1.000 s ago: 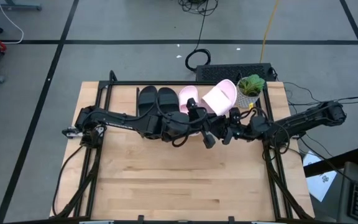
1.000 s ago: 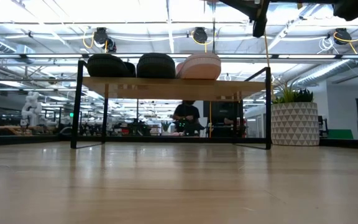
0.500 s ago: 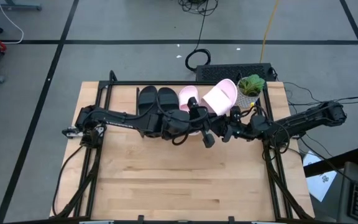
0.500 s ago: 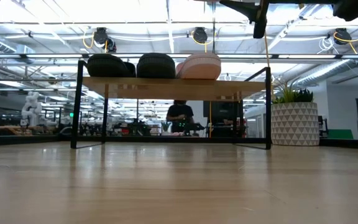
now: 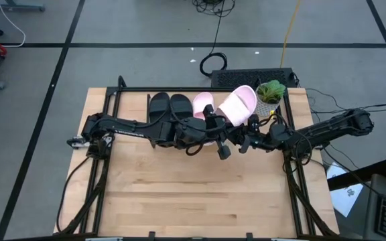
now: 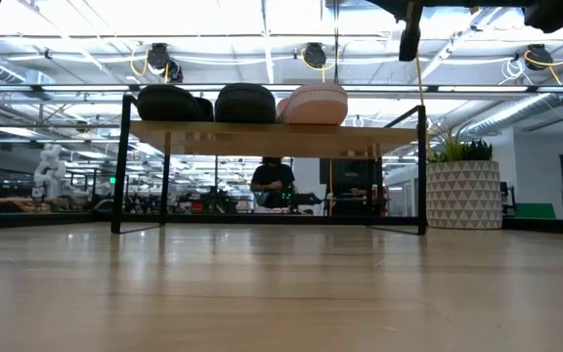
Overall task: Pick and place slides into the shelf
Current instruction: Put the pink slipper onto the shelf
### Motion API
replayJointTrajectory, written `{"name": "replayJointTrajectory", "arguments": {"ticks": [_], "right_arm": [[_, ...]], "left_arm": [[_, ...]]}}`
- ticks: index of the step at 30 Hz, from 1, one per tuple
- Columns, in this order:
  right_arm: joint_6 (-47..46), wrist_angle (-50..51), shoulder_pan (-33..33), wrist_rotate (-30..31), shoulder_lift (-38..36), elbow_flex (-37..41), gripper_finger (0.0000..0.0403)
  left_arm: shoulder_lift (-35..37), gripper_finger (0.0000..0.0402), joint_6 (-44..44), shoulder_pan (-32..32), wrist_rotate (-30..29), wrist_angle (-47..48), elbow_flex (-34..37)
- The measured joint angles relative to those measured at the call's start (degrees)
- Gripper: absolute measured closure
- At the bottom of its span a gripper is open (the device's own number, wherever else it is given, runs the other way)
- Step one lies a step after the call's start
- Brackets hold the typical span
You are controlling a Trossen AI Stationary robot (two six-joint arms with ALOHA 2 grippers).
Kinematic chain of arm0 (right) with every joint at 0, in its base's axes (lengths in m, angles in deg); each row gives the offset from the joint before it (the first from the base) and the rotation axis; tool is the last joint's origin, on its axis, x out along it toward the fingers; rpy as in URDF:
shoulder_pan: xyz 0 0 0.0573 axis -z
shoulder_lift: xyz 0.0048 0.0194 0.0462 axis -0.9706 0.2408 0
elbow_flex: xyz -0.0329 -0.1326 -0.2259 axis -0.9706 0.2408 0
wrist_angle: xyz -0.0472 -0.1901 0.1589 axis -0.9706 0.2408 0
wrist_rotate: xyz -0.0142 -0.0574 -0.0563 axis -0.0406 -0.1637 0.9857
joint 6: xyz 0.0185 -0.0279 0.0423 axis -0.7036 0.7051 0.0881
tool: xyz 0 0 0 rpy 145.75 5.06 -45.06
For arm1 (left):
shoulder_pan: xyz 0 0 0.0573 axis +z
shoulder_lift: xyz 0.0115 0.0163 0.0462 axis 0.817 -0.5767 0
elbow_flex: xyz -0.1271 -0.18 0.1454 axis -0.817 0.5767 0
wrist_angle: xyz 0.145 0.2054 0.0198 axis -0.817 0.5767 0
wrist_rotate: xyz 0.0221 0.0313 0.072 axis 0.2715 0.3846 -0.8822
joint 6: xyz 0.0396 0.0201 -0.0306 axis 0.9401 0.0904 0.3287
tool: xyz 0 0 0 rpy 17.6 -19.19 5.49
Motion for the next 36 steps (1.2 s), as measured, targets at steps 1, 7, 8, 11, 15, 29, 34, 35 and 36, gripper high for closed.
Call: {"name": "replayJointTrajectory", "arguments": {"ticks": [1, 7, 8, 11, 15, 29, 34, 35, 36], "right_arm": [[0.1, 0.0, 0.0, 0.0, 0.0, 0.0, 0.0325], [0.0, -0.3, 0.0, 0.1, 0.0, 0.0, 0.0325], [0.0, -0.4, 0.0, 0.0, 0.0, 0.0, 0.0326], [0.2, -0.6, 0.0, -0.4, -0.5, 0.0, 0.0326], [0.0, -0.8, 0.2, 1.2, -2.9, 0.0, 0.0327], [-10.6, 28.0, 5.1, -12.2, -18.9, 0.0, 0.0329], [-13.2, 33.1, 10.2, -23.0, -22.5, 0.0, 0.0329], [-14.0, 33.8, 11.5, -26.0, -22.6, 0.0, 0.0329], [-14.8, 34.4, 12.9, -29.0, -22.6, 0.0, 0.0329]], "left_arm": [[0.0, 0.0390, 0.0, 0.0, 0.1, 0.0, 0.0], [0.2, 0.0376, -1.9, -0.2, 1.0, 0.3, 0.0], [0.5, 0.0375, -2.3, -0.4, 1.3, 0.9, 0.0], [1.6, 0.0374, -2.9, -1.0, 2.0, 2.8, 0.0], [3.6, 0.0374, -3.1, -2.6, 3.3, 8.5, 0.0], [6.4, 0.0373, -4.9, -8.9, 1.5, 15.8, 0.0], [6.5, 0.0373, -4.7, -10.2, 1.0, 17.1, 0.0], [6.5, 0.0373, -4.9, -10.3, 1.0, 17.7, 0.0], [6.5, 0.0373, -5.2, -10.3, 1.0, 18.4, 0.0]]}}
